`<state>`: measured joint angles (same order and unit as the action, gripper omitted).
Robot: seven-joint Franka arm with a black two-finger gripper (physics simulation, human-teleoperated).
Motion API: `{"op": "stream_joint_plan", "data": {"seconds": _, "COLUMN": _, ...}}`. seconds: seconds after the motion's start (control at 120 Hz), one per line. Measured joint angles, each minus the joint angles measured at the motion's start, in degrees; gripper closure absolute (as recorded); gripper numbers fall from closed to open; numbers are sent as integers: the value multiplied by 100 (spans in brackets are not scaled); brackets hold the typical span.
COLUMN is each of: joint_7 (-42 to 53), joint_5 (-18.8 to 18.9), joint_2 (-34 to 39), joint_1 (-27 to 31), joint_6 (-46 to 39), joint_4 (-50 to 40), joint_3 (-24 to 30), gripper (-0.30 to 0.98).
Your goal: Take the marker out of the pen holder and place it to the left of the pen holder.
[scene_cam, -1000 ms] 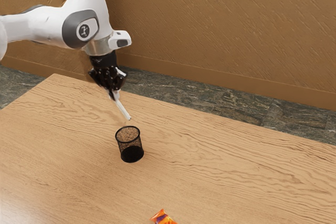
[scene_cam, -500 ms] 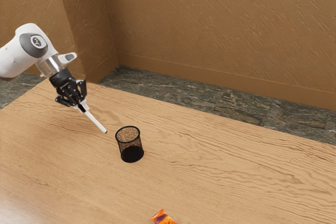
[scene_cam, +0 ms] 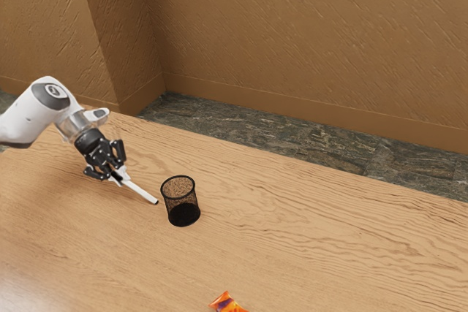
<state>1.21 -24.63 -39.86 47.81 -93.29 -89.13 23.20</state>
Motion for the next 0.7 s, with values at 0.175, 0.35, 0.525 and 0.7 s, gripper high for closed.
{"op": "stream_joint_plan", "data": {"seconds": 0.175, "joint_7": 49, "joint_5": -26, "joint_2": -109, "joint_1": 52, "joint_6": 35, "joint_4": 8, "joint_3": 0, "gripper": 48}}
{"op": "stream_joint_plan", "data": {"seconds": 0.35, "joint_7": 119, "joint_5": 20, "joint_2": -212, "joint_1": 154, "joint_6": 55, "joint_4": 8, "joint_3": -16, "gripper": 24}}
{"op": "stream_joint_plan", "data": {"seconds": 0.525, "joint_7": 150, "joint_5": 368, "joint_2": 42, "joint_1": 252, "joint_6": 220, "joint_4": 58, "joint_3": -49, "gripper": 11}}
{"op": "stream_joint_plan", "data": {"seconds": 0.7, "joint_7": 110, "joint_5": 854, "joint_2": 2686, "joint_1": -3644, "joint_6": 437, "joint_4": -19, "joint_3": -2549, "gripper": 5}}
